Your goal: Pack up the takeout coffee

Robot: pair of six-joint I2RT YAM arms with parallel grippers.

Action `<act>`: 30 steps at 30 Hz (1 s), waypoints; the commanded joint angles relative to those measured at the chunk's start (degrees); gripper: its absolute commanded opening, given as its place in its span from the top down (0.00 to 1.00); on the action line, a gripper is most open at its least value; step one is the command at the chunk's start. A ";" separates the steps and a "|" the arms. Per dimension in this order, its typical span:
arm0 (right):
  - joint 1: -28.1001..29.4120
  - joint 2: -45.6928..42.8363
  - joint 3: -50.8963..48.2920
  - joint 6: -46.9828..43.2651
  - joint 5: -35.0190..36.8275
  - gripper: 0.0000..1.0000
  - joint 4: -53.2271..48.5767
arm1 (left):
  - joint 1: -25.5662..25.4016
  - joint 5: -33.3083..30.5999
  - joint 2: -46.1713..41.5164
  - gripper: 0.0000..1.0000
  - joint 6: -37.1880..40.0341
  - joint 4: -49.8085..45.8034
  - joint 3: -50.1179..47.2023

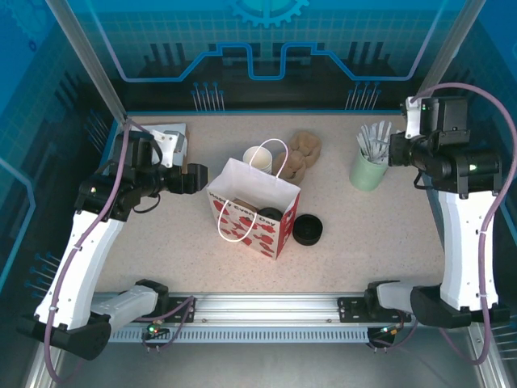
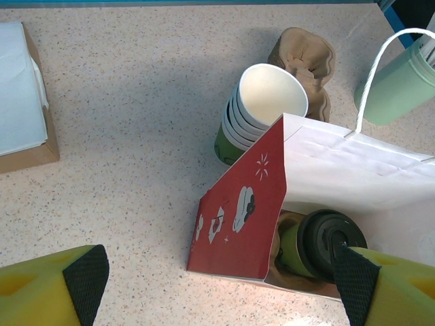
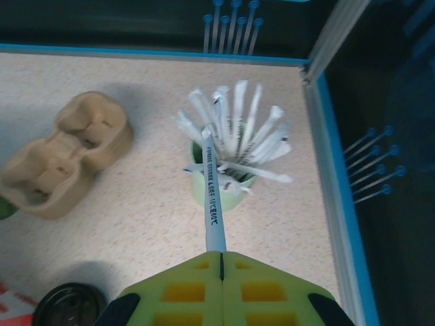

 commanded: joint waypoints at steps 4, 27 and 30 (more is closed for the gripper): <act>3.02 -3.69 7.50 2.04 -20.96 0.93 -8.37 | 0.31 -4.76 -0.53 0.10 1.32 -0.43 0.01; 39.74 19.99 7.45 6.74 -13.16 0.87 2.86 | 13.94 -0.32 4.08 0.09 -1.21 -1.24 -3.28; 40.19 25.89 13.13 5.94 -16.36 0.66 2.45 | 15.74 0.68 5.35 0.09 -0.32 -0.61 -3.88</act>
